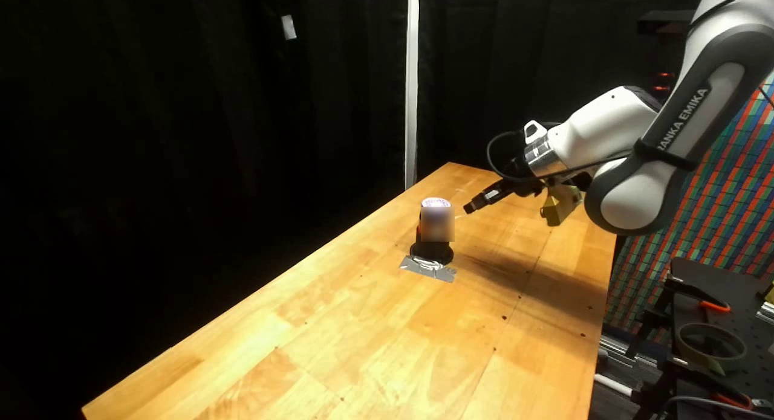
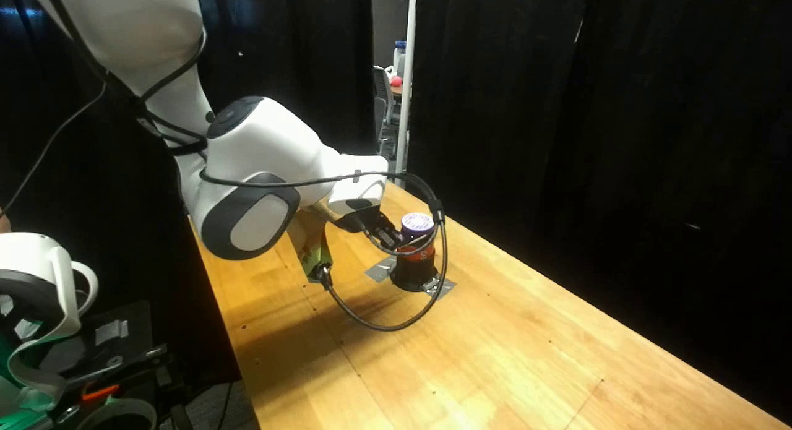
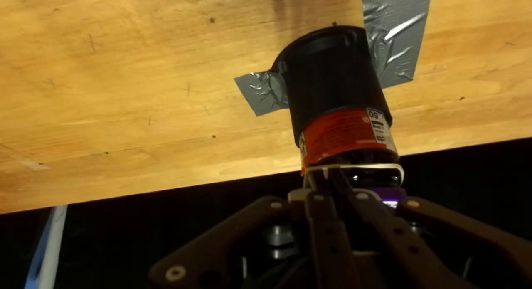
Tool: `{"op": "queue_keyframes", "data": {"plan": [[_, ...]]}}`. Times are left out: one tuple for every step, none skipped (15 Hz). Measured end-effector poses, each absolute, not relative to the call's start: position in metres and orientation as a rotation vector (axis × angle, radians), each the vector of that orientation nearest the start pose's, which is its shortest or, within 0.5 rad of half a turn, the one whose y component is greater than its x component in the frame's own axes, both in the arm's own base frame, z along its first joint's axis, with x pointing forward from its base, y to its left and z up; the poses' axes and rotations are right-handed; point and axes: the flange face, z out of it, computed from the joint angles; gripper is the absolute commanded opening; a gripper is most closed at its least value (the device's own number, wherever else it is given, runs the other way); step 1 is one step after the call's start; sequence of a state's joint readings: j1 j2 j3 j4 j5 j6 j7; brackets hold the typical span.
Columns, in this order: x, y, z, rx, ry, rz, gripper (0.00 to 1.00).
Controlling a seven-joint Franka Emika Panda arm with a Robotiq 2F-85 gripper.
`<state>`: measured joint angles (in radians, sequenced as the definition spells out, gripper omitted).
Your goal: Put the elastic around the bottle
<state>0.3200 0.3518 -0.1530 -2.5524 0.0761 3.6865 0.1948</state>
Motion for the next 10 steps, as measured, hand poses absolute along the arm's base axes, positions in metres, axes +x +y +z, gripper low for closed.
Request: {"op": "queue_keyframes", "data": {"plan": [[0.483, 0.077, 0.235, -2.785, 0.124, -1.216, 0.07], [0.476, 0.083, 0.234, -2.748, 0.126, -1.254, 0.07], [0.471, 0.087, 0.234, -2.712, 0.122, -1.289, 0.06], [0.466, 0.091, 0.234, -2.675, 0.123, -1.324, 0.07], [0.461, 0.092, 0.233, -2.648, 0.125, -1.351, 0.08], [0.457, 0.093, 0.232, -2.625, 0.126, -1.376, 0.09], [0.454, 0.093, 0.231, -2.604, 0.128, -1.401, 0.33], [0.451, 0.092, 0.229, -2.586, 0.133, -1.426, 0.34], [0.449, 0.091, 0.227, -2.577, 0.137, -1.439, 0.37], [0.448, 0.090, 0.224, -2.575, 0.142, -1.441, 0.44]]}}
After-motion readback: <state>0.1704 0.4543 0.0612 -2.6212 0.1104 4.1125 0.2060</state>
